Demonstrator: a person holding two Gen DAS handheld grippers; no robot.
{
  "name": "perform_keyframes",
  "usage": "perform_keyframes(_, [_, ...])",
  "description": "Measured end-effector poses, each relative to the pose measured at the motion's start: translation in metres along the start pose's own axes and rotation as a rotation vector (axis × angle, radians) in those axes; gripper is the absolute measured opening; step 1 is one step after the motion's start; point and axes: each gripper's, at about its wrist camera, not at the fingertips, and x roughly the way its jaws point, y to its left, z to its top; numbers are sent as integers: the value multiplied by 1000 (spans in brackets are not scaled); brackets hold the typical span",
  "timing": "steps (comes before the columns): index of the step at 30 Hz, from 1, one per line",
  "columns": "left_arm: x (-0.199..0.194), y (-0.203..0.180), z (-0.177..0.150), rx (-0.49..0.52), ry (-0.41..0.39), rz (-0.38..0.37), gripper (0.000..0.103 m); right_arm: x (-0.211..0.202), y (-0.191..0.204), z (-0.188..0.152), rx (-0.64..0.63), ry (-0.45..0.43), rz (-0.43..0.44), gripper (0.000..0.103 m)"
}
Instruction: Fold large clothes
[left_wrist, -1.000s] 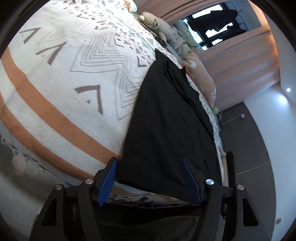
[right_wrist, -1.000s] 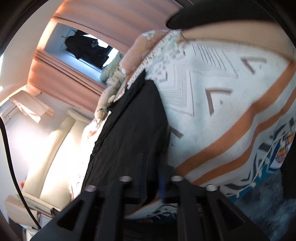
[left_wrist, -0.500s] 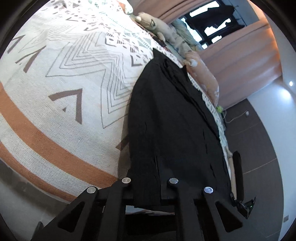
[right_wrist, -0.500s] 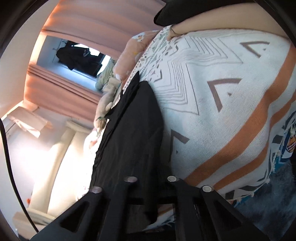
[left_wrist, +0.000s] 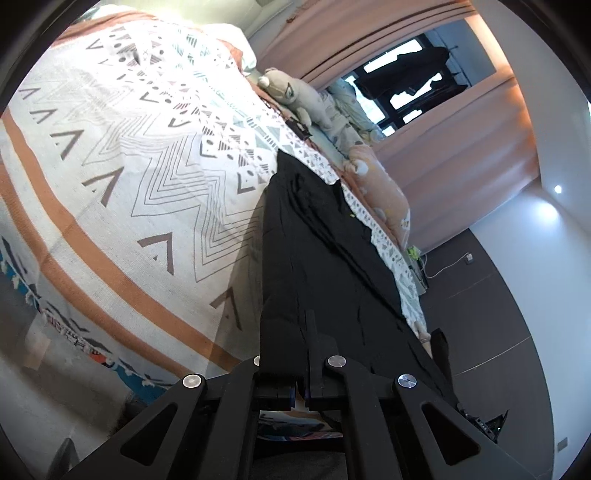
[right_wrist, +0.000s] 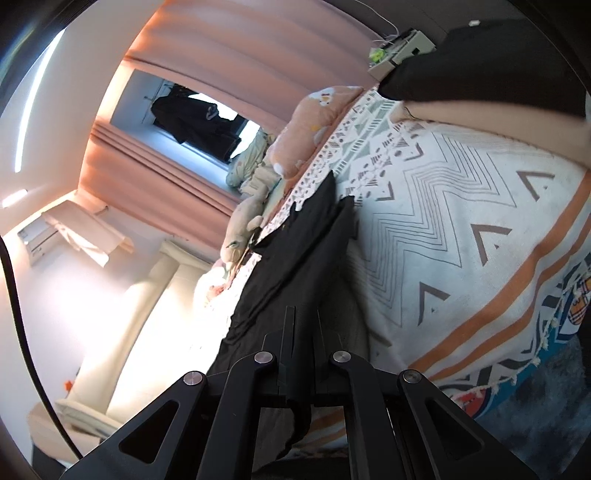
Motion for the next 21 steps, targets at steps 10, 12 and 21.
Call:
perform_keyframes(10, [-67, -23, -20, 13, -44, -42, 1, -60, 25, -16, -29, -12, 32, 5])
perform_keyframes(12, [-80, -25, -27, 10, -53, -50, 1, -73, 31, -21, -46, -13, 43, 5])
perform_keyframes(21, [-132, -31, -47, -16, -79, -108, 1, -118, 52, -33, -74, 5, 63, 5])
